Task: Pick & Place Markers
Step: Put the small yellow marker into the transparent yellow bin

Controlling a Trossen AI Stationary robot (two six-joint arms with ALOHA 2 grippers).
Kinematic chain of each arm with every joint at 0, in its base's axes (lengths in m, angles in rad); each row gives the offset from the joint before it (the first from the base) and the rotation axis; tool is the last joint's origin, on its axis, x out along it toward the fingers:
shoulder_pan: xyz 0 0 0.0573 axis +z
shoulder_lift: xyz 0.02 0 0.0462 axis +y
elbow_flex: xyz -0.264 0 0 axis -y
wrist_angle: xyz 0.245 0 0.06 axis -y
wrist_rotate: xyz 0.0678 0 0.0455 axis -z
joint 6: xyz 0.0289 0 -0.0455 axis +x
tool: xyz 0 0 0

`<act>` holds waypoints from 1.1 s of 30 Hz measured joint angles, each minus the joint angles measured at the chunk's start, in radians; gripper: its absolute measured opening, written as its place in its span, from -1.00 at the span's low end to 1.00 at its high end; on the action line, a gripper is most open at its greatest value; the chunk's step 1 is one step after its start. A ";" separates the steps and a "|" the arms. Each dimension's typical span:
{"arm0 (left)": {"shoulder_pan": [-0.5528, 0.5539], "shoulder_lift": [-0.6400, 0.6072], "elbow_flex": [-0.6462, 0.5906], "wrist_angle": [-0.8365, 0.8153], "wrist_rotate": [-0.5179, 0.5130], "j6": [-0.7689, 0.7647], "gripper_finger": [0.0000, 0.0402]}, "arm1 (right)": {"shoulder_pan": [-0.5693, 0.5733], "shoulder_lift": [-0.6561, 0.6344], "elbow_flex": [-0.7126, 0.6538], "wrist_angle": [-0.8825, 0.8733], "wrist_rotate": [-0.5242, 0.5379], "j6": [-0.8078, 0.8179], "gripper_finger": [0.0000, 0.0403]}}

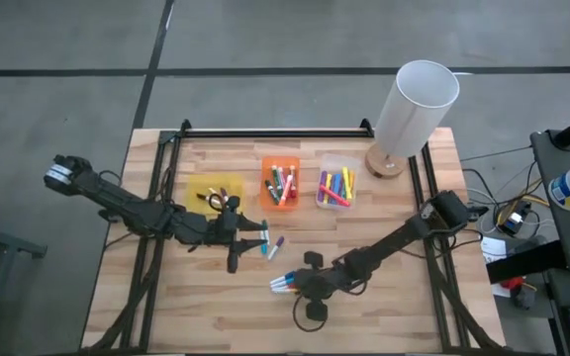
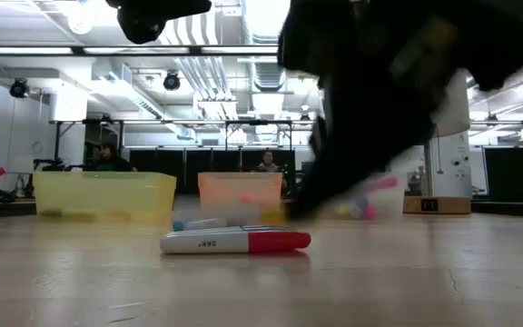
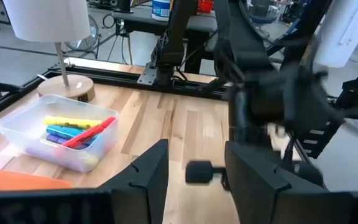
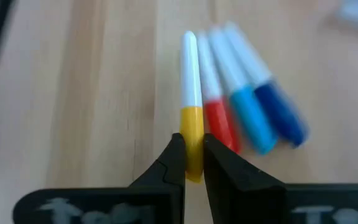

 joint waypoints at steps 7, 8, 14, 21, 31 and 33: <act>0.000 0.001 0.000 -0.007 0.003 0.019 -0.25 | -0.035 -0.156 0.002 -0.109 0.142 -0.039 -0.87; 0.000 0.001 0.000 -0.007 0.007 0.023 -0.25 | -0.041 -0.176 0.002 -0.124 0.164 -0.043 -0.87; 0.000 0.001 0.000 -0.014 0.021 0.026 -0.25 | -0.072 -0.284 0.003 -0.146 0.238 -0.116 -0.87; 0.000 0.001 -0.002 -0.013 0.029 0.026 -0.25 | -0.104 -0.356 0.004 -0.129 0.274 -0.182 -0.87; 0.002 0.001 -0.013 0.002 0.020 0.027 -0.25 | -0.139 -0.390 0.004 -0.055 0.258 -0.275 -0.87; 0.002 0.001 -0.013 0.006 0.024 0.028 -0.25 | -0.138 -0.392 0.004 -0.036 0.259 -0.285 -0.87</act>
